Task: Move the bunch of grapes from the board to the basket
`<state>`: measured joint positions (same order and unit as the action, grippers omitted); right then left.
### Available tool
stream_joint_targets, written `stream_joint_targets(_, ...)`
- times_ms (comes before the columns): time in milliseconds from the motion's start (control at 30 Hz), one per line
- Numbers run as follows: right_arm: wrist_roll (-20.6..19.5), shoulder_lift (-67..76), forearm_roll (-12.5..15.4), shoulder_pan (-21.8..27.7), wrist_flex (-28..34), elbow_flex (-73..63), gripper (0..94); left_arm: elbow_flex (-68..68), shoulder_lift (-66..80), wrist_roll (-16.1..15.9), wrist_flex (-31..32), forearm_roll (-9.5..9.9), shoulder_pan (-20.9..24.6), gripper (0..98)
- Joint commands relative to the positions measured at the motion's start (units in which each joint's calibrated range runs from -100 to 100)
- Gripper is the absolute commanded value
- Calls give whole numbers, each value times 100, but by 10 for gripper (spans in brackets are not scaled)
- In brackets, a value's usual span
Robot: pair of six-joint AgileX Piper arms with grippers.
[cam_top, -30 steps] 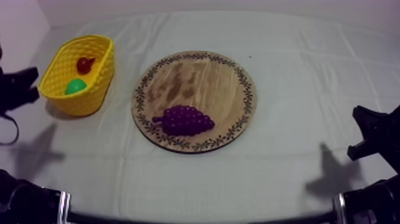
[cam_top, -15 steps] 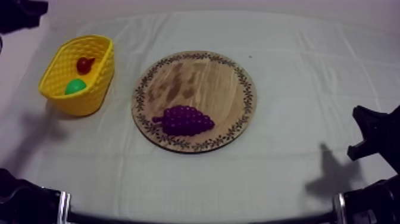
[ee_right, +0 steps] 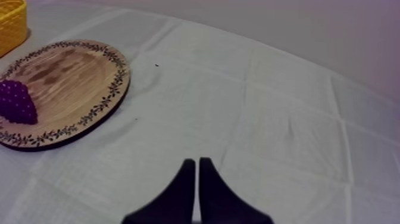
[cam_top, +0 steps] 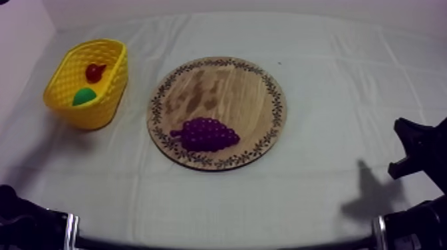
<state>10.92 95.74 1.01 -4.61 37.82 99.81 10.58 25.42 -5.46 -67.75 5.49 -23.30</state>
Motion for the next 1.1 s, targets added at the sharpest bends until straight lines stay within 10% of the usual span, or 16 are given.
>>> stream_joint_targets(0, 0, 1, -1, 2, 0, -3, 4, -82, -206, 104, -147, 99, -308, 0)
stream_joint_targets(867, 0, 1, -1, 2, 0, -3, 4, 1110, -1433, 328, -115, 148, -1517, 13)
stream_joint_targets(1067, 0, 1, -1, 2, 0, -3, 4, 1147, -1447, 413, -276, 111, -1567, 401)
